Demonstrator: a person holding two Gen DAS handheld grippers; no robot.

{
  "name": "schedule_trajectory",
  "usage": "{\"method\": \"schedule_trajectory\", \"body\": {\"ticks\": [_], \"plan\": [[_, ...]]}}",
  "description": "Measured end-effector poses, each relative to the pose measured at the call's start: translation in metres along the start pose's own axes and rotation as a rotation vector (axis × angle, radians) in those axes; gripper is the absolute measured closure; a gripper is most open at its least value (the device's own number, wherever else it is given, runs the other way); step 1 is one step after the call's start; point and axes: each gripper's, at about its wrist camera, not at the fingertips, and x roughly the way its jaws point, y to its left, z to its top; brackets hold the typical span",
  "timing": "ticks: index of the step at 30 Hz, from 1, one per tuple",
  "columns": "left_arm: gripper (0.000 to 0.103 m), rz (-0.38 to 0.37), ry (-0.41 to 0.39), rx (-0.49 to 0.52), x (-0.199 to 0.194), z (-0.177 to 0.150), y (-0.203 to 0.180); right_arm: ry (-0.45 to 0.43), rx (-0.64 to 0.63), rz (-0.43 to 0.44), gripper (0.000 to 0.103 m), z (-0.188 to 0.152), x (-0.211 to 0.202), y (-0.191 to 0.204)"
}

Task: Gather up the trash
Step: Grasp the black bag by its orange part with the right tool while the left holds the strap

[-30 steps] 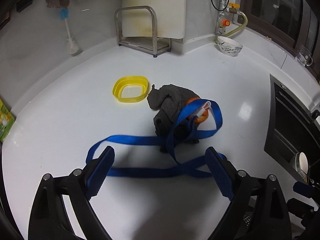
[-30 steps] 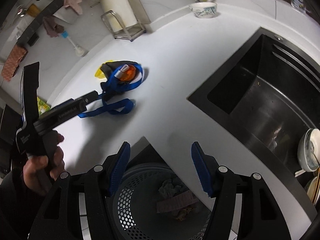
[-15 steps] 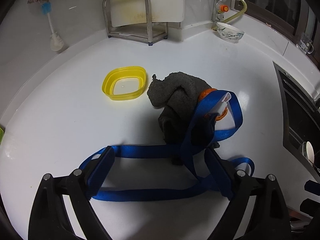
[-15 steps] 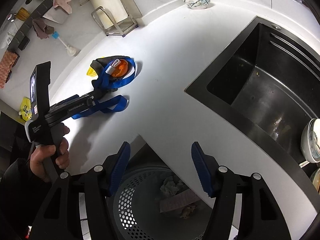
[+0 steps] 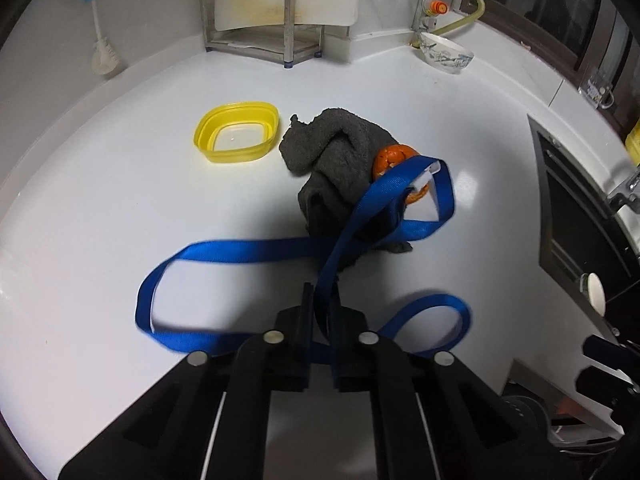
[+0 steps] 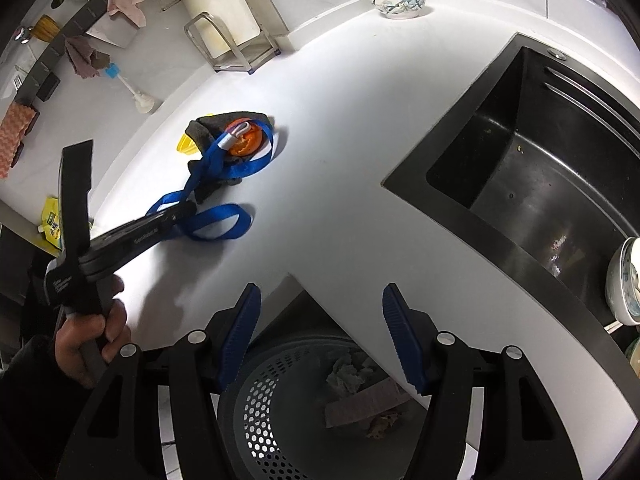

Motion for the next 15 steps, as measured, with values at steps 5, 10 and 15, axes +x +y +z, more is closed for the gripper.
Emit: {"method": "schedule_trajectory", "body": {"ticks": [5,10,15], "plan": [[0.101,-0.013,-0.02,-0.05,-0.02,-0.006,0.01,-0.009,-0.005,0.007,0.042,0.006,-0.001,0.005],[0.101,0.026,-0.053,-0.086,-0.046,-0.012,0.029,-0.022,-0.031,0.015,0.042,0.017,0.002,0.016],[0.101,0.066,-0.076,-0.123,-0.072,-0.019,0.06,-0.033,-0.076,0.024,0.042,0.032,0.013,0.035]]}}
